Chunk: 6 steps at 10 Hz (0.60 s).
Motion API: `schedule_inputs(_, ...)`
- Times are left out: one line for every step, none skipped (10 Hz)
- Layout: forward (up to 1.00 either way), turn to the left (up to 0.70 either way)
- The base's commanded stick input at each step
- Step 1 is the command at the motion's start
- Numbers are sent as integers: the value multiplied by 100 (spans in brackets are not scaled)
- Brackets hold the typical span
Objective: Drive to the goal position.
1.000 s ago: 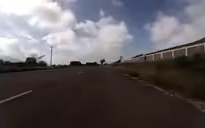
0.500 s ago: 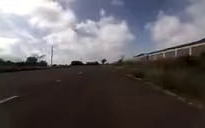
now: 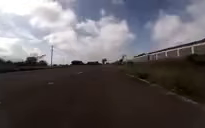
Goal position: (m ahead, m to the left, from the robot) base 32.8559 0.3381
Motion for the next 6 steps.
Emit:
schedule_inputs(100, 0)
schedule_inputs(100, 0)
schedule_inputs(100, 0)
schedule_inputs(100, 0)
schedule_inputs(100, 0)
schedule_inputs(100, 0)
